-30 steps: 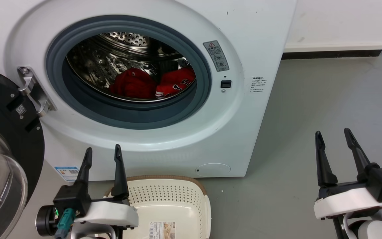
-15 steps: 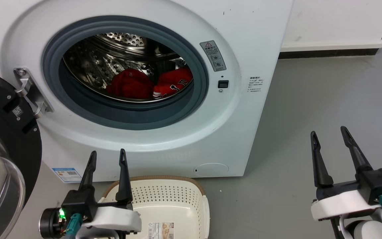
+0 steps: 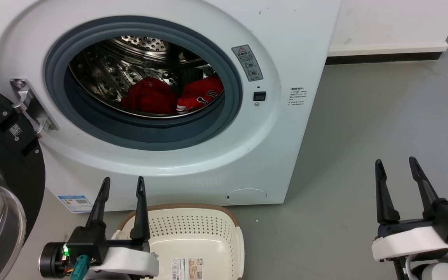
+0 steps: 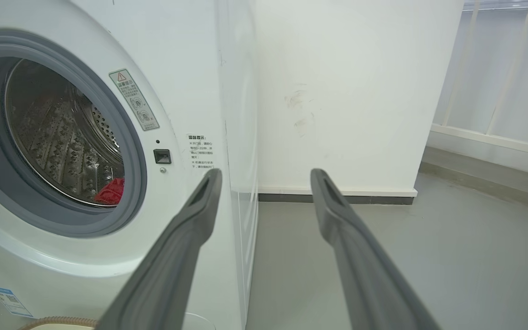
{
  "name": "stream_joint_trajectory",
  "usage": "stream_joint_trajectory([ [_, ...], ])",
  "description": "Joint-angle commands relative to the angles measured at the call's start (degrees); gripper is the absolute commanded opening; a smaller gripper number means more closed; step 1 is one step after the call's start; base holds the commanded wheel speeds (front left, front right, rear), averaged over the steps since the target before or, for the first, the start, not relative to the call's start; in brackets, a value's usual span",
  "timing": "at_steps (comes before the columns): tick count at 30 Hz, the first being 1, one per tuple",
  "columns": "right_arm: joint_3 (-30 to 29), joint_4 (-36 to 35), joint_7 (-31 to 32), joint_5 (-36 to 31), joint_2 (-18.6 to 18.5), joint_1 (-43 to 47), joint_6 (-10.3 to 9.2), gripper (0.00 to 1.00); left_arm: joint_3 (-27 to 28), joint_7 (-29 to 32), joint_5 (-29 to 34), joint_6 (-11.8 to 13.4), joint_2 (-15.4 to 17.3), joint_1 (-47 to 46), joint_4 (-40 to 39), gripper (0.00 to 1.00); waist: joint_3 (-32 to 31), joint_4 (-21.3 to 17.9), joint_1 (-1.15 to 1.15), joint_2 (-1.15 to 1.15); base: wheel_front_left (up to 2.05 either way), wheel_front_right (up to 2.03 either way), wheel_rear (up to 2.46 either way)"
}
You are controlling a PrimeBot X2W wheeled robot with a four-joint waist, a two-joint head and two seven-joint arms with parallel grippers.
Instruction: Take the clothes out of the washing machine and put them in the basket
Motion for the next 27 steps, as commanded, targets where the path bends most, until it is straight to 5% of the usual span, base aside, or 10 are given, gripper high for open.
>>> stream_joint_trajectory([
  [1,0.07,-0.1,-0.47,-1.22,0.06,-0.65,-0.04,1.0,0.16,-0.44,1.43,-0.47,-0.06,0.67,0.26,1.0,0.03,-0.08,0.0,0.0,0.0,0.0,0.0],
  [27,1.12,-1.71,-0.75,-0.65,0.06,-2.18,-0.04,1.0,1.55,-0.7,3.13,-3.01,-0.89,-1.28,4.17,1.0,2.37,-0.54,0.0,0.0,0.0,0.0,0.0],
])
